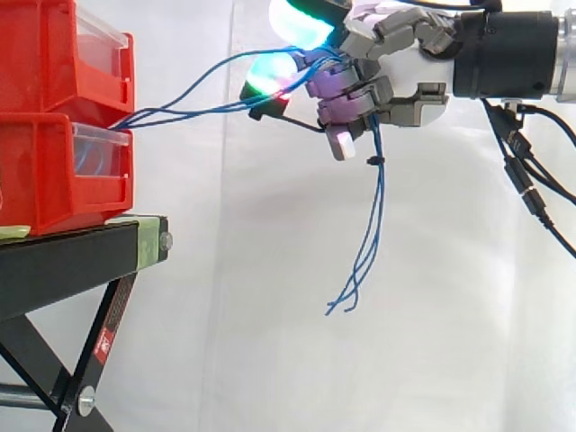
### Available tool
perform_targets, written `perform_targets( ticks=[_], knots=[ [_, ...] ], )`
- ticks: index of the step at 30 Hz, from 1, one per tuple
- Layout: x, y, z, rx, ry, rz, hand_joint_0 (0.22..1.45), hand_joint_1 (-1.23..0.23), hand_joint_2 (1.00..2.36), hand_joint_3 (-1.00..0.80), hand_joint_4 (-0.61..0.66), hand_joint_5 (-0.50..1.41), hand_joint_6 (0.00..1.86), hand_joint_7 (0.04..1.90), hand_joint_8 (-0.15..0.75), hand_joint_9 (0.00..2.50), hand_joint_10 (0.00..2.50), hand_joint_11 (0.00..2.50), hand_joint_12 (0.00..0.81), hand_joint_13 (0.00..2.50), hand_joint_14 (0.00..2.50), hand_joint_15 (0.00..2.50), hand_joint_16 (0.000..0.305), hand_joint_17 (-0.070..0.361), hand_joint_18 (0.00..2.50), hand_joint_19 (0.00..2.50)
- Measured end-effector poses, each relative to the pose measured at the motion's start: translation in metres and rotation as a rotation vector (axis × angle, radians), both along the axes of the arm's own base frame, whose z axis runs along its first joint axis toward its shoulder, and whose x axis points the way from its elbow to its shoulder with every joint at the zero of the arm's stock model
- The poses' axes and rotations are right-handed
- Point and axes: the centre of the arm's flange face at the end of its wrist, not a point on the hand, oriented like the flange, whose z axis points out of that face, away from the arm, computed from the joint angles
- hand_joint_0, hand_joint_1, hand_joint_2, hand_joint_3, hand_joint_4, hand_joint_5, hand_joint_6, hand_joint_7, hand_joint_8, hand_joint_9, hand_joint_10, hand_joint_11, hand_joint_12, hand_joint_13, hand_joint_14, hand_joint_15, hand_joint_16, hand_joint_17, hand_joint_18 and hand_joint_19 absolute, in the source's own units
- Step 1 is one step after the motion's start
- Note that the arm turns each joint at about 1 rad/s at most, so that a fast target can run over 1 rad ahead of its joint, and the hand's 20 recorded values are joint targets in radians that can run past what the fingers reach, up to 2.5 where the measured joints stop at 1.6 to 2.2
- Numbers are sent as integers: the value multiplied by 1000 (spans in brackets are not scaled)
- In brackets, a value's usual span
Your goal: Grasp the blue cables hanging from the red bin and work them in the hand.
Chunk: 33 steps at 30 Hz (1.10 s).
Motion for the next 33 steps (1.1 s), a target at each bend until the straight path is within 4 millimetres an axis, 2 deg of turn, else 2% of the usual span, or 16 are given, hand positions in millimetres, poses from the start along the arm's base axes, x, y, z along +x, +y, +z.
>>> perform_targets(
  ticks=[7, 11, 14, 17, 21, 26, 33],
  knots=[
    [0, 0, 0, 0, -3, 1, 745, -697, 1000, -1000, 177, 697, 227, 1374, 304, 1082, 2500, 2500, 439, 1165, 2500, 1584, 52, 117, 1380, 684],
    [0, 0, 0, 0, -5, 1, 801, -706, 1000, -1000, 141, 721, 222, 1380, 285, 1110, 2500, 2500, 433, 1169, 2500, 1598, 49, 110, 1374, 749],
    [1, 0, 0, -2, -6, 1, 867, -714, 1008, -832, 117, 743, 204, 1394, 270, 1145, 2500, 2500, 427, 1188, 2500, 1599, 47, 105, 1392, 804],
    [1, 0, 1, -5, -6, 0, 866, -733, 1015, -659, 127, 764, 157, 1412, 257, 1153, 2500, 2500, 433, 1202, 2500, 1628, 47, 106, 1402, 808],
    [1, 1, 1, -13, -6, 0, 849, -736, 1022, -466, 144, 778, 25, 1472, 284, 1147, 2500, 2500, 449, 1200, 2500, 1636, 49, 110, 1405, 777],
    [1, 1, 1, -18, -6, 0, 839, -739, 1027, -354, 138, 785, 1, 1471, 279, 1142, 2500, 2500, 446, 1196, 2500, 1614, 49, 110, 1404, 769],
    [1, 1, 1, -19, -5, -1, 848, -745, 1026, -347, 130, 789, 1, 1477, 272, 1137, 2500, 2500, 444, 1190, 2500, 1609, 49, 111, 1397, 776]
  ],
)
